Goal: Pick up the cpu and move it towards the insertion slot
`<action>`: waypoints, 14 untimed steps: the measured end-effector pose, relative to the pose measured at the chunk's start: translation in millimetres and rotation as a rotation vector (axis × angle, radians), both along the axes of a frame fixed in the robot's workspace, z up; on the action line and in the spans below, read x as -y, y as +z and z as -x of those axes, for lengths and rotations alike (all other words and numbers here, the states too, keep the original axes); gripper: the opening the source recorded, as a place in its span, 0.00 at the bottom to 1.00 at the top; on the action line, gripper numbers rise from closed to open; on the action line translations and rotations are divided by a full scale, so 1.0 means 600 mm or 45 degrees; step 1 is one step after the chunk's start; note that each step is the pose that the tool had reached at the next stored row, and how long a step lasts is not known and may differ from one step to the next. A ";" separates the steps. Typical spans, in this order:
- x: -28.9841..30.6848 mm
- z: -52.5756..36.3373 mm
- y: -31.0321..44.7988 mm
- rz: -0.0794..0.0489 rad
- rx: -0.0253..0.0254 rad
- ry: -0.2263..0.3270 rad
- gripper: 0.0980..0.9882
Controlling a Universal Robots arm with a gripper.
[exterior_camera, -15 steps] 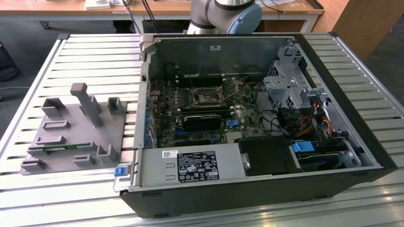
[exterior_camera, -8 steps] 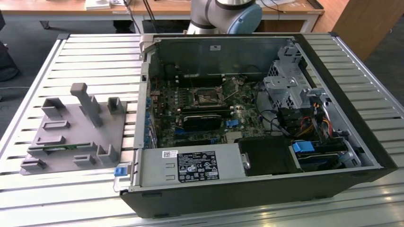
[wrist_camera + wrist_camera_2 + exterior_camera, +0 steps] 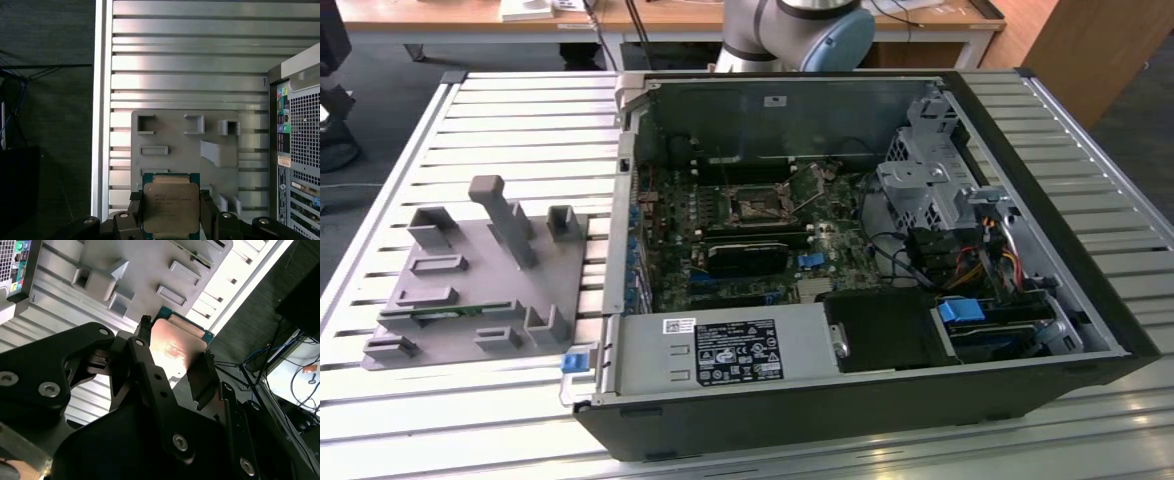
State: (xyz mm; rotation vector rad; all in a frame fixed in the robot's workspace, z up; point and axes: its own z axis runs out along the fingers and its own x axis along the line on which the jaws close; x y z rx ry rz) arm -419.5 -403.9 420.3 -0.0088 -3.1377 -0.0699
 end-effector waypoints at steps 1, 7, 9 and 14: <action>-0.0002 -0.003 0.000 0.000 0.0001 0.000 0.50; -0.0021 -0.015 0.000 0.000 0.0000 0.000 0.50; -0.0040 -0.019 0.000 0.000 0.0000 0.000 0.50; -0.0093 -0.031 0.000 0.000 0.0000 0.000 0.50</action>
